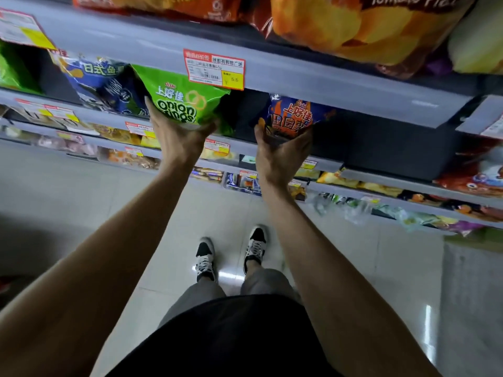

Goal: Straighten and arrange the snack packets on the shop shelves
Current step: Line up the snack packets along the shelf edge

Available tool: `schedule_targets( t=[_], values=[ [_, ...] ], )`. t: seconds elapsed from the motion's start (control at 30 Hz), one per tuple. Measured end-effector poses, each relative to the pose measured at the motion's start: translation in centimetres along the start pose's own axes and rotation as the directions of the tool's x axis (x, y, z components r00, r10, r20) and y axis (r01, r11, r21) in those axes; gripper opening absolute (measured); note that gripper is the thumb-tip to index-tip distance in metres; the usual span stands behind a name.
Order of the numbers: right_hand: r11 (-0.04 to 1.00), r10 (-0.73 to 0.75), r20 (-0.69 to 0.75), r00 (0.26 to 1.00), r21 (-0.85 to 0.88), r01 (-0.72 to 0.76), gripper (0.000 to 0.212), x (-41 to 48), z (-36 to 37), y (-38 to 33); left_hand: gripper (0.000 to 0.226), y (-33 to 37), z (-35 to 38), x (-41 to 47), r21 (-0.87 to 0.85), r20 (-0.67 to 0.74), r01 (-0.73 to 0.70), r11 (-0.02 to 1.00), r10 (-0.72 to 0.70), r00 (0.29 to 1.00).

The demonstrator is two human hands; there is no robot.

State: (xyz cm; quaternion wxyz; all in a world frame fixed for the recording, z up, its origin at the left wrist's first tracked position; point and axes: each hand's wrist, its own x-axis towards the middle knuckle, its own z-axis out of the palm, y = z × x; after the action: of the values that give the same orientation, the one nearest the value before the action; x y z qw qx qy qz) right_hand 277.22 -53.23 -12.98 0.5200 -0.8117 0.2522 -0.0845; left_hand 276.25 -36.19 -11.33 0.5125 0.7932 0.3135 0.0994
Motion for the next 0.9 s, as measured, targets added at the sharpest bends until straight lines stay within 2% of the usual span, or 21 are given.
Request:
schedule_targets(
  t=[0.2, 0.37, 0.53, 0.73, 0.9],
  values=[
    [0.998, 0.041, -0.074, 0.996, 0.055, -0.037, 0.118, 1.2, 0.9, 0.5, 0.100, -0.5, -0.3, 1.1, -0.060, -0.031, -0.079, 0.995, 0.077, 0.997],
    [0.984, 0.041, -0.030, 0.999, 0.173, -0.035, 0.080, 2.5, 0.2, 1.0, 0.093, -1.7, -2.7, 0.0, -0.093, -0.028, -0.180, 0.979, 0.178, 0.984],
    [0.975, -0.018, -0.056, 0.998, 0.219, 0.030, 0.094, 0.2, 0.6, 0.7, 0.102, -3.7, -6.1, -2.0, -0.107, 0.006, -0.215, 0.971, 0.217, 0.976],
    [0.948, -0.067, -0.050, 0.996, 0.308, 0.080, 0.100, -3.9, 4.5, -1.3, 0.090, -7.1, -10.9, -2.8, -0.090, 0.035, -0.186, 0.978, 0.189, 0.981],
    [0.951, -0.125, 0.003, 0.992, 0.287, 0.119, 0.104, -6.5, 9.0, -3.3, 0.094, -8.5, -13.7, -3.1, -0.063, 0.017, -0.156, 0.986, 0.157, 0.987]
  ],
)
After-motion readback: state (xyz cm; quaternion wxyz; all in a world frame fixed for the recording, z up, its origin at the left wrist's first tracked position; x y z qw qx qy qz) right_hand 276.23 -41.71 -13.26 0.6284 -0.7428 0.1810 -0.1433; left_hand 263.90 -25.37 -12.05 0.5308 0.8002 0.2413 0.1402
